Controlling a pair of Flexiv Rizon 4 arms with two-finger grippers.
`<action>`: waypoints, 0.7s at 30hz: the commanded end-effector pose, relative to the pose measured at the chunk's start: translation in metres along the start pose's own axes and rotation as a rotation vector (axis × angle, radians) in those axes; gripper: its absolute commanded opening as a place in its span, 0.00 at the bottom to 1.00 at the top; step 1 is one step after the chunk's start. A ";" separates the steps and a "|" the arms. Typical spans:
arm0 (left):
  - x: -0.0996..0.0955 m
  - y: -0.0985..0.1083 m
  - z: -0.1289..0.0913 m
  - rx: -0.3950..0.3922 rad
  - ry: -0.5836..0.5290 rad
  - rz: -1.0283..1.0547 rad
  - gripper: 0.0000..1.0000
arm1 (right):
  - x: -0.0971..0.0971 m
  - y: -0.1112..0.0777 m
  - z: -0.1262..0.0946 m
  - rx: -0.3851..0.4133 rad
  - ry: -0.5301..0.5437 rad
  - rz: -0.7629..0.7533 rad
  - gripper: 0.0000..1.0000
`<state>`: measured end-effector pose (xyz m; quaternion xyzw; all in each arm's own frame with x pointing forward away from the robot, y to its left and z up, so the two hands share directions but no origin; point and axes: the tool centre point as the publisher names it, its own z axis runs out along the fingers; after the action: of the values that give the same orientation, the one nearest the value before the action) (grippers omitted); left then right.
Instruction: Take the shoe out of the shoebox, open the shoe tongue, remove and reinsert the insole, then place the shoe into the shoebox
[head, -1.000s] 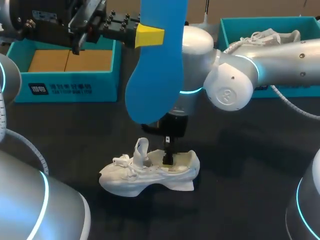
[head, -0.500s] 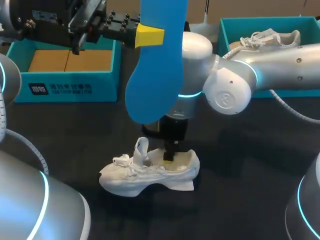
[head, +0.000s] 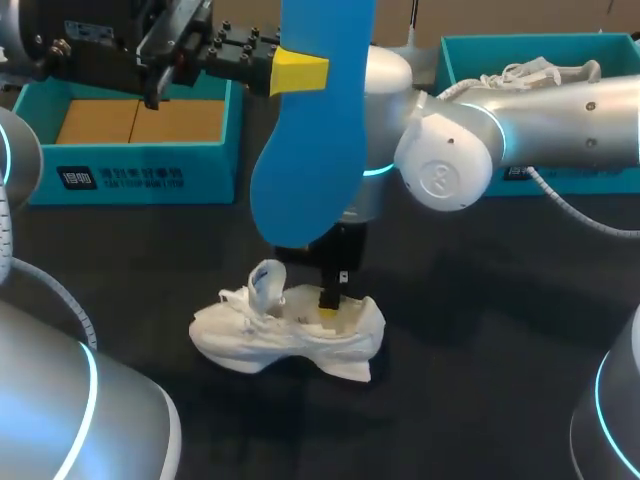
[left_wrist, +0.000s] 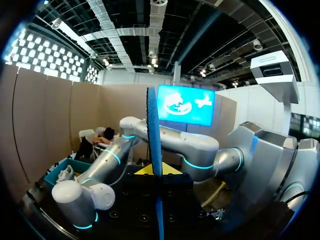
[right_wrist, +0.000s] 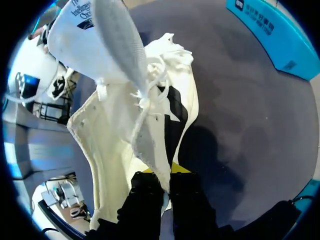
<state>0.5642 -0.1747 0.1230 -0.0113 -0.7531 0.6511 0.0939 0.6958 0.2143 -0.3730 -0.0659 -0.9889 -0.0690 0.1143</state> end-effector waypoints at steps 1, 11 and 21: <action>-0.001 0.000 0.000 -0.002 0.001 0.000 0.00 | 0.007 -0.006 -0.006 -0.035 -0.014 0.071 0.00; -0.001 0.000 0.000 -0.002 0.001 0.000 0.00 | 0.038 0.003 -0.035 -0.118 -0.103 0.452 0.00; -0.001 0.000 0.000 -0.002 0.001 0.000 0.00 | 0.053 0.005 -0.042 -0.211 -0.116 0.627 0.00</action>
<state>0.5642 -0.1747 0.1230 -0.0113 -0.7531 0.6511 0.0939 0.6604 0.2258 -0.3204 -0.3759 -0.9174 -0.1066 0.0751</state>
